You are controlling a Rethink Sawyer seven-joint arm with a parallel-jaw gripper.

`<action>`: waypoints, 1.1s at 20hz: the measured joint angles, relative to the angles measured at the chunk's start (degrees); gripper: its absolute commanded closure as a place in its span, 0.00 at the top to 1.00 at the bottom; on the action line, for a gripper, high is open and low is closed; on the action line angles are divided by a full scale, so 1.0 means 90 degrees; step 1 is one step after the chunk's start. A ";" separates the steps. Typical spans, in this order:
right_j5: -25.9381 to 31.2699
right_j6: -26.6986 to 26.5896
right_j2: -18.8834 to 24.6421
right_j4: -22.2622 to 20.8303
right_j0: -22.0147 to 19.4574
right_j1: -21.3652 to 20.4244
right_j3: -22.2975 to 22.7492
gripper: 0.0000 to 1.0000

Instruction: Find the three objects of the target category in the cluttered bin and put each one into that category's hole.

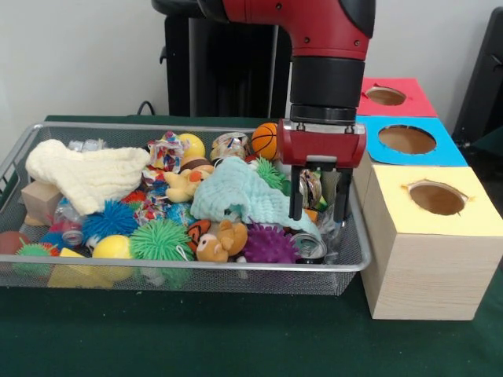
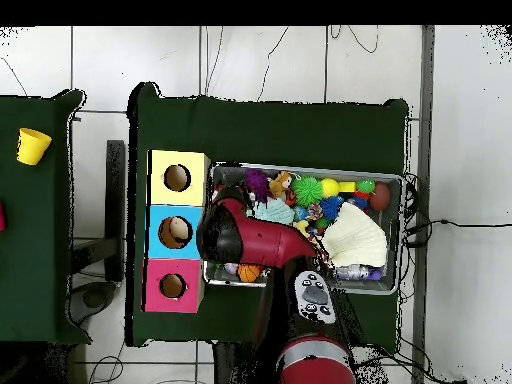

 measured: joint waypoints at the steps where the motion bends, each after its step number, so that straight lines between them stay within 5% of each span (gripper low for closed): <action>1: -0.0139 0.0000 0.0012 0.0000 0.0000 0.0050 0.0037 1.00; 22: -0.0252 0.0022 0.0058 0.0114 0.0003 0.0270 0.0451 1.00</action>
